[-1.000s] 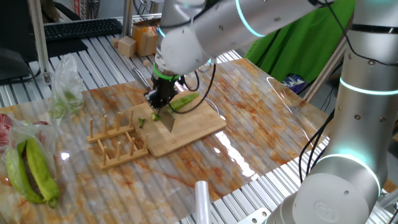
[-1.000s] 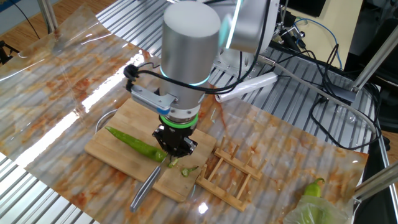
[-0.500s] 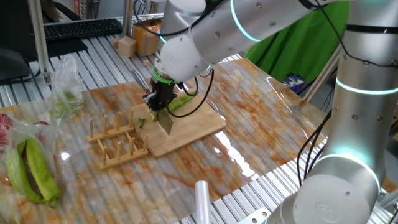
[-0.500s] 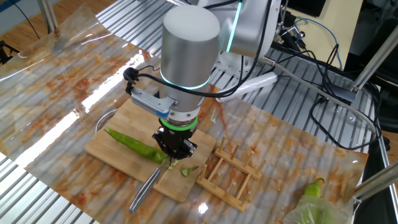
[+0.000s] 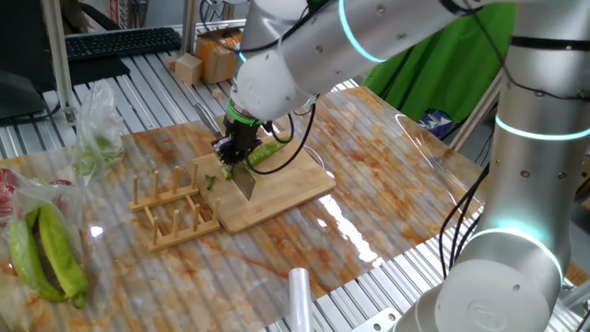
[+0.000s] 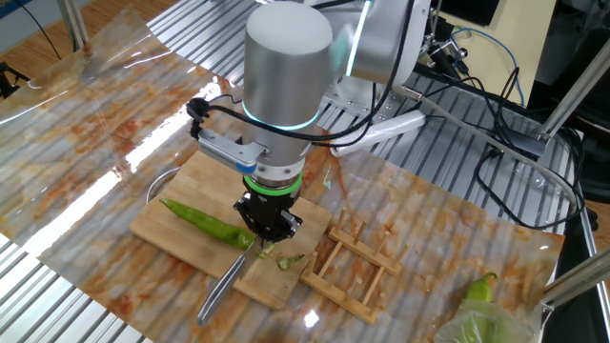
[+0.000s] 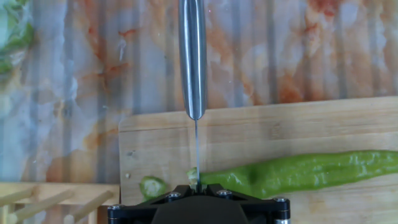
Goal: Chop the chili peppers
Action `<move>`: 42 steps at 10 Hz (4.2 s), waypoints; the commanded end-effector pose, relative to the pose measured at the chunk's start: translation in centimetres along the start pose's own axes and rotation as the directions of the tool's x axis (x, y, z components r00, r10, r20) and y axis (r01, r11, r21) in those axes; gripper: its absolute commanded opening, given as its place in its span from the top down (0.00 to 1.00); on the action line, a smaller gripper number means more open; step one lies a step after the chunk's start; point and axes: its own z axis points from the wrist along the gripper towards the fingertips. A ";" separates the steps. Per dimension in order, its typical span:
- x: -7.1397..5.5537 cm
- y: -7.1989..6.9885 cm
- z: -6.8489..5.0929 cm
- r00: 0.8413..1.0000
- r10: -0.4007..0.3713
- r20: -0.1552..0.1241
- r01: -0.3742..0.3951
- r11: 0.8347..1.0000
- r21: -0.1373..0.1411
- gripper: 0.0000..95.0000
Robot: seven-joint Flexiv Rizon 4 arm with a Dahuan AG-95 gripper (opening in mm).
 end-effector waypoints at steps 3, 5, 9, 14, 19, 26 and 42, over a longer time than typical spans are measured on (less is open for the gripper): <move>1.7 0.1 0.2 1.000 0.020 0.003 -0.020 1.000 -0.015 1.00; 1.6 0.1 0.2 1.000 0.019 0.000 -0.019 1.000 -0.012 1.00; 0.8 0.0 -0.1 1.000 0.018 -0.024 -0.018 1.000 -0.013 1.00; 1.7 0.1 -0.1 0.999 0.033 -0.018 -0.033 0.999 -0.026 1.00; 1.7 0.1 -1.0 0.998 0.043 -0.043 -0.043 0.999 -0.016 1.00; 1.1 -1.2 -3.4 0.992 0.092 -0.090 -0.097 0.994 -0.054 1.00; 0.2 -4.0 -4.6 0.988 0.118 -0.097 -0.124 0.991 -0.058 1.00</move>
